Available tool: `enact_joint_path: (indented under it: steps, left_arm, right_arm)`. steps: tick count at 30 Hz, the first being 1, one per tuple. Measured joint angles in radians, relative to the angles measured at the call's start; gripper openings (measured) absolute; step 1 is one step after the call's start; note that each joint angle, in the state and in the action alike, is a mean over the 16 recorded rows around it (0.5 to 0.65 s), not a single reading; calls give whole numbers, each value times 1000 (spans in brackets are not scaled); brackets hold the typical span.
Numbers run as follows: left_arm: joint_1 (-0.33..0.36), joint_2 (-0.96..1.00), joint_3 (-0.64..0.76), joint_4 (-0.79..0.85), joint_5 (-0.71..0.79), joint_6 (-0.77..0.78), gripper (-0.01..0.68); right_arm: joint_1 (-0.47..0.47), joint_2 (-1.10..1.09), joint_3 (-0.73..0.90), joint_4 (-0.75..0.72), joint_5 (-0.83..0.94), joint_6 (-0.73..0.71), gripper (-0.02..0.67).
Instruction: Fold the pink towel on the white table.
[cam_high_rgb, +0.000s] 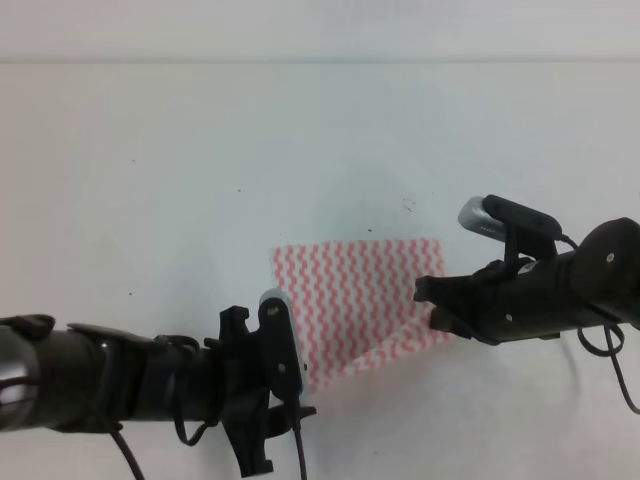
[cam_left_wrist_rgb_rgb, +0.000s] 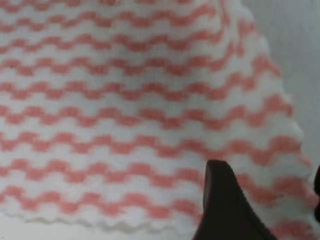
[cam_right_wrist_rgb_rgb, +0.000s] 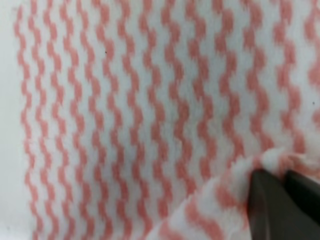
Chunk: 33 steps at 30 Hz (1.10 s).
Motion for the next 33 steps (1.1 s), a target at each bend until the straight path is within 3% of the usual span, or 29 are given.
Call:
enact_joint_path:
  steps: [10,14,26,33]
  left_arm:
    - [-2,21,-17,0,-37,-27,341]
    - [-2,20,-18,0,-46,-48,310]
    - [-1,6,-16,0,-46,-86,81]
    - [0,-13,-11,0,-60,-101,5]
  right_arm:
    - [0,-3,0,1,11,-8,-16]
    - [0,-1,0,1,15,-13,-16]
    - [0,2,0,3,18,-23,-16]
    - [0,4,0,5,22,-24,-16]
